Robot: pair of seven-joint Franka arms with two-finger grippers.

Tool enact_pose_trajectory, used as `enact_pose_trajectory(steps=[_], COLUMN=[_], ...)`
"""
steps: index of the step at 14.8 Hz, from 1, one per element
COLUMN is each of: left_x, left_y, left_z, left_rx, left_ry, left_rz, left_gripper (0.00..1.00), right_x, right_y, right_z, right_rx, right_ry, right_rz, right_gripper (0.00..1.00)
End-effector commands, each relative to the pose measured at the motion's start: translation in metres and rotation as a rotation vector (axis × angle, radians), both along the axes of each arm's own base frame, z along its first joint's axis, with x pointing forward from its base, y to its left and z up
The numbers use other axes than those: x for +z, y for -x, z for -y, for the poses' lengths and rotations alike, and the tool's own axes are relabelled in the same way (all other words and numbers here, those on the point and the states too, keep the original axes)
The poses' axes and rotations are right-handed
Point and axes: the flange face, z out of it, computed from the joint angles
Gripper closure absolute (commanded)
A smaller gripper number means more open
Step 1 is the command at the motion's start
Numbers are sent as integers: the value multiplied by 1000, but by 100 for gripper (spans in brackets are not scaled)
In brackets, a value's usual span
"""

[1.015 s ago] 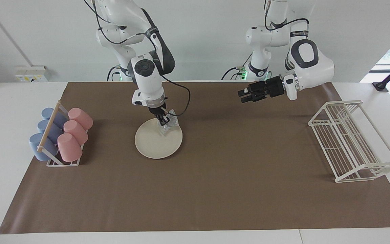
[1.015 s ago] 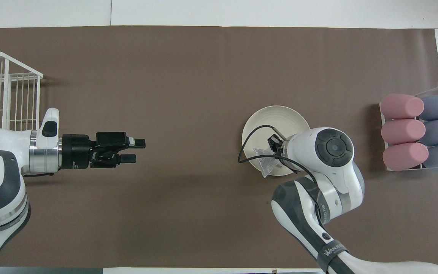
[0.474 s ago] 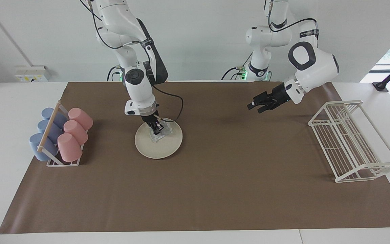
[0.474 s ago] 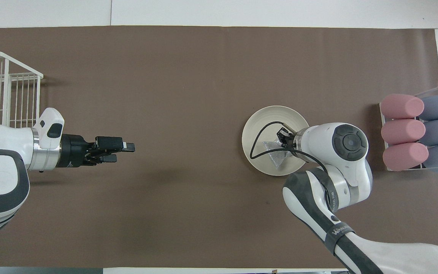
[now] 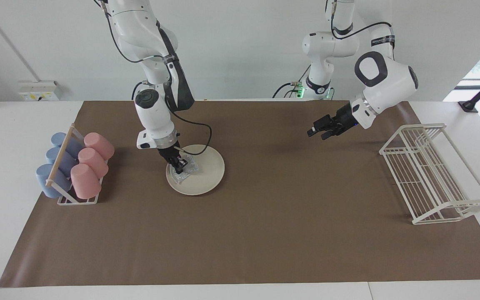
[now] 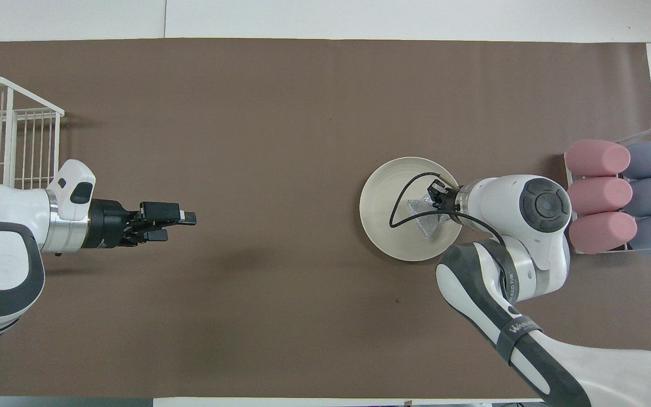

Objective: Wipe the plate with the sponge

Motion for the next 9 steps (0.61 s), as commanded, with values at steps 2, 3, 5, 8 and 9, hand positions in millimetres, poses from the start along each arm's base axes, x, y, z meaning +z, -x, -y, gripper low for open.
enact_pose_trajectory(steps=[2, 3, 5, 8, 9], left_x=[-2, -1, -1, 0, 0], left_y=[-2, -2, -2, -3, -3], left_z=[-3, -3, -3, -3, -3], left_rx=[24, 25, 25, 39, 40], left_ry=[-23, -23, -23, -23, -23], left_rz=[-7, -7, -7, -15, -16], left_gripper=[0, 0, 0, 0, 0], right_x=[-13, -13, -13, -15, -14], right_y=[20, 20, 20, 8, 0], right_z=[-55, -56, -57, -28, -13], right_rx=[-102, -127, -152, -41, -8], right_ry=[-16, -19, -25, -11, -6], right_rz=[-35, -40, -42, -15, 2], right_gripper=[100, 100, 100, 100, 100])
